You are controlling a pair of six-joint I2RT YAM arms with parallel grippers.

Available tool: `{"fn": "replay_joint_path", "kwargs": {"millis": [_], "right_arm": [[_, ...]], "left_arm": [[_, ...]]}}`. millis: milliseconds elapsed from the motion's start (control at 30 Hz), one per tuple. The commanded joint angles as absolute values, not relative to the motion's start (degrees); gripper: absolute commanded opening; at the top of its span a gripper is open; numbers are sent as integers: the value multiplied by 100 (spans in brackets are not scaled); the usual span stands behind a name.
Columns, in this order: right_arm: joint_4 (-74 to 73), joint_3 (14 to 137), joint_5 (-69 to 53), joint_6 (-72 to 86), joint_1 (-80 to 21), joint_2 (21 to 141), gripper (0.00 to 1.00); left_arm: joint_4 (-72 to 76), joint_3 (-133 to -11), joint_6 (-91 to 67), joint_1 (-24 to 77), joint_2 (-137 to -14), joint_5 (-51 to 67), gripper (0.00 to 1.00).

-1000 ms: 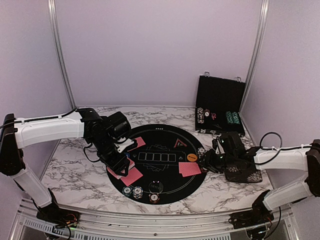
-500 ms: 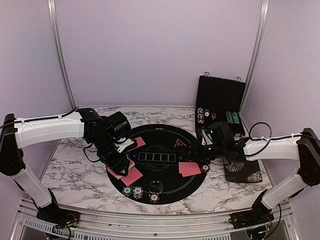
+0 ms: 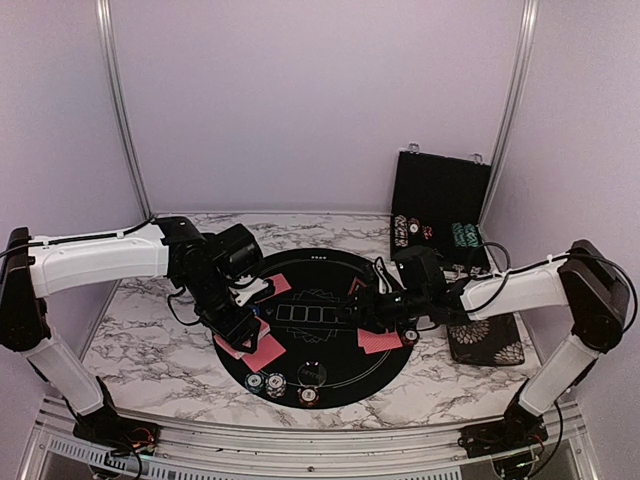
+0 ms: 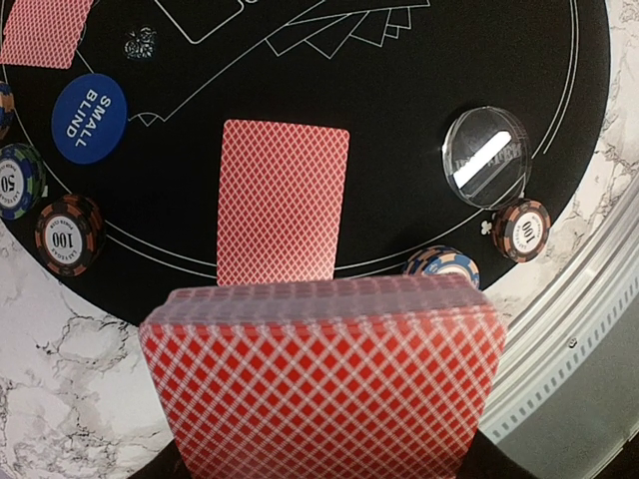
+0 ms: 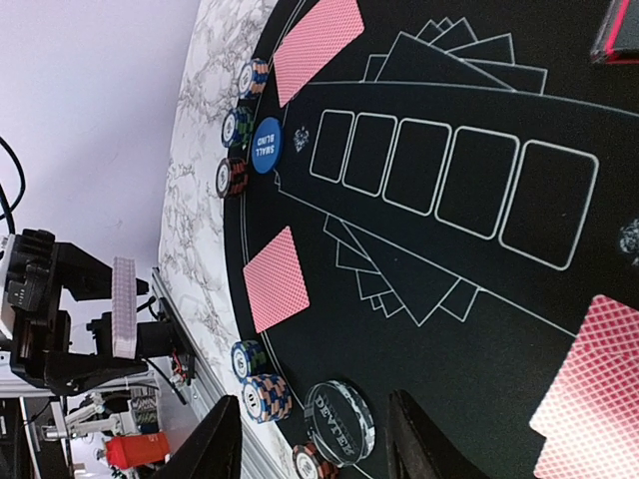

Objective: Distribute texas hold em gaming equipment
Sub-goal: Pick up the poker card from the face-down deck piles.

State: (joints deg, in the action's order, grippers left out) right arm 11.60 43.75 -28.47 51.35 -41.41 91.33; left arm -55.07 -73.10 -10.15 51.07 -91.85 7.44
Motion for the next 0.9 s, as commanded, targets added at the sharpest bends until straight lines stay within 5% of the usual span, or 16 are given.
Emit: {"fn": "replay_joint_path", "kwargs": {"millis": [0,867], "right_arm": [[1727,4666,-3235,5357,-4237,9309,48],[2979,5387,-4025,6169,-4755,10482,52]], "left_arm": [[-5424,-7295,-1096,5168,-9132,706,51],[-5395,-7364,-984,5214,-9195,789,51]]}}
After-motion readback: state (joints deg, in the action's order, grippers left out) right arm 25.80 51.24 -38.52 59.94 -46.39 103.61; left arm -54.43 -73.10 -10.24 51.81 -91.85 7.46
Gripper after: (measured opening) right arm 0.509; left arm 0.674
